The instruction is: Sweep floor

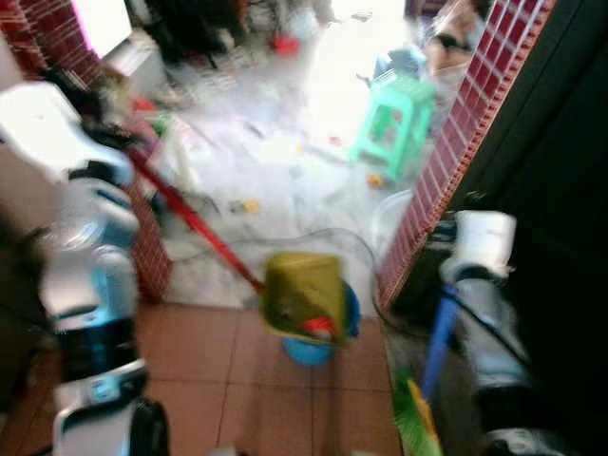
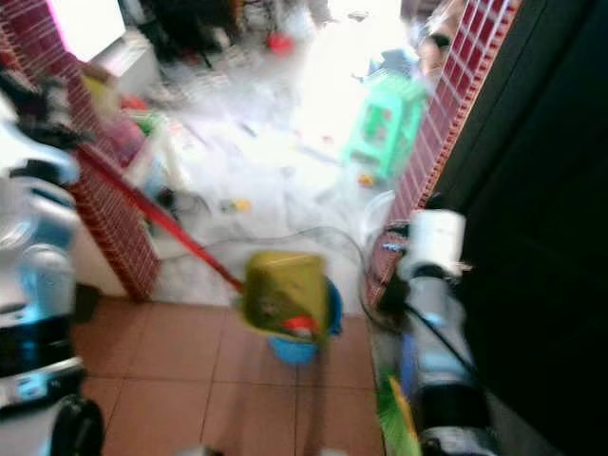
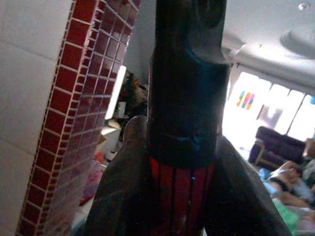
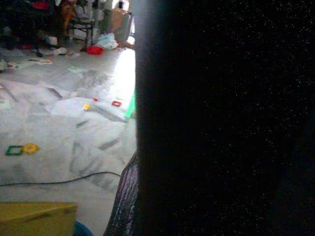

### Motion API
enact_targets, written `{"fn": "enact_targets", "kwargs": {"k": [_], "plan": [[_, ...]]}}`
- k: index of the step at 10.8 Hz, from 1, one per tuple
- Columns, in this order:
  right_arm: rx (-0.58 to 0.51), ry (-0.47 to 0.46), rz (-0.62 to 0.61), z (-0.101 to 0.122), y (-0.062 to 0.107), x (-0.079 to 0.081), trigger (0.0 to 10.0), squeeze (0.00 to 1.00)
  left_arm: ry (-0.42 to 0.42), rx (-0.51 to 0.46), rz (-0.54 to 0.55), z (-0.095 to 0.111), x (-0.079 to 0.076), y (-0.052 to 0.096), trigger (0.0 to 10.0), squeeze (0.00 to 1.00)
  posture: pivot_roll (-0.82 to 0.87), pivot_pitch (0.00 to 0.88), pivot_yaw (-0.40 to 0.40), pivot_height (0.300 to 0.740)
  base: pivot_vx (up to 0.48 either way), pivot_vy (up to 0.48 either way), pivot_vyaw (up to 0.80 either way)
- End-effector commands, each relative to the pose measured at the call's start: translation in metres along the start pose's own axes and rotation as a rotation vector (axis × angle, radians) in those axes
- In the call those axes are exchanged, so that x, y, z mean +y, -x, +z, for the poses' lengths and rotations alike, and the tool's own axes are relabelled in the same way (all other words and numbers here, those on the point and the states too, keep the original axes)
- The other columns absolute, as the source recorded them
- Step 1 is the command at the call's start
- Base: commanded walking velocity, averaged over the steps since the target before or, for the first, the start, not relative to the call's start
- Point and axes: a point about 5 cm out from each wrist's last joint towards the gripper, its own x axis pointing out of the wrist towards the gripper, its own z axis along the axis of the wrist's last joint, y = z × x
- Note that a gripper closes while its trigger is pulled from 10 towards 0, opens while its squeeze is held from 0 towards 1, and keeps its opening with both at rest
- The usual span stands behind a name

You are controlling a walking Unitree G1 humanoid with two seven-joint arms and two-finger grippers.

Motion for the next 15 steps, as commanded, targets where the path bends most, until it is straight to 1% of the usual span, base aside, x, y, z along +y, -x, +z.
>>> {"fn": "enact_targets", "kwargs": {"k": [1, 3, 4, 8, 10, 11, 12, 13, 15], "plan": [[-0.030, 0.010, -0.032, 0.007, -0.003, -0.011, 10.0, 0.00, 0.005, -0.109, -0.048, 0.020, -0.015, -0.003, 10.0, 0.00, -0.09, 0.000, -0.019, 0.740, 0.341, 0.000, 0.00], [-0.029, 0.010, -0.031, 0.007, -0.003, -0.010, 10.0, 0.00, 0.005, -0.110, -0.050, 0.020, -0.016, -0.004, 10.0, 0.00, -0.09, 0.000, -0.019, 0.740, 0.328, 0.000, 0.00], [-0.030, 0.010, -0.032, 0.006, -0.003, -0.010, 10.0, 0.00, -0.032, -0.127, -0.068, 0.020, -0.020, -0.004, 10.0, 0.00, -0.09, 0.000, -0.018, 0.740, 0.315, 0.000, 0.00], [-0.031, 0.013, -0.036, 0.006, -0.002, -0.011, 10.0, 0.00, -0.024, -0.131, -0.078, 0.017, -0.026, -0.007, 10.0, 0.00, -0.10, 0.000, -0.017, 0.740, 0.306, 0.000, 0.00], [-0.034, 0.013, -0.032, 0.007, -0.003, -0.010, 10.0, 0.00, -0.077, -0.150, -0.116, 0.013, -0.034, -0.004, 10.0, 0.00, -0.10, 0.000, -0.020, 0.740, 0.000, 0.000, 0.00], [-0.036, 0.011, -0.026, 0.007, -0.003, -0.010, 10.0, 0.00, -0.121, -0.166, -0.208, 0.005, -0.056, 0.005, 10.0, 0.00, -0.10, 0.000, -0.023, 0.740, 0.000, 0.000, 0.00], [-0.041, 0.003, -0.026, 0.008, -0.004, -0.010, 10.0, 0.00, -0.145, -0.173, -0.279, -0.003, -0.072, 0.013, 10.0, 0.00, -0.10, 0.000, -0.023, 0.740, 0.000, 0.000, 0.00], [-0.043, 0.004, -0.027, 0.009, -0.004, -0.010, 10.0, 0.00, -0.165, -0.168, -0.308, -0.010, -0.077, 0.016, 10.0, 0.00, -0.11, 0.000, -0.021, 0.740, 0.000, 0.000, 0.00], [-0.051, -0.012, -0.026, 0.010, -0.004, -0.009, 10.0, 0.00, -0.173, -0.150, -0.378, -0.027, -0.093, 0.028, 10.0, 0.00, -0.11, 0.000, -0.018, 0.740, 0.000, 0.000, 0.00]]}}
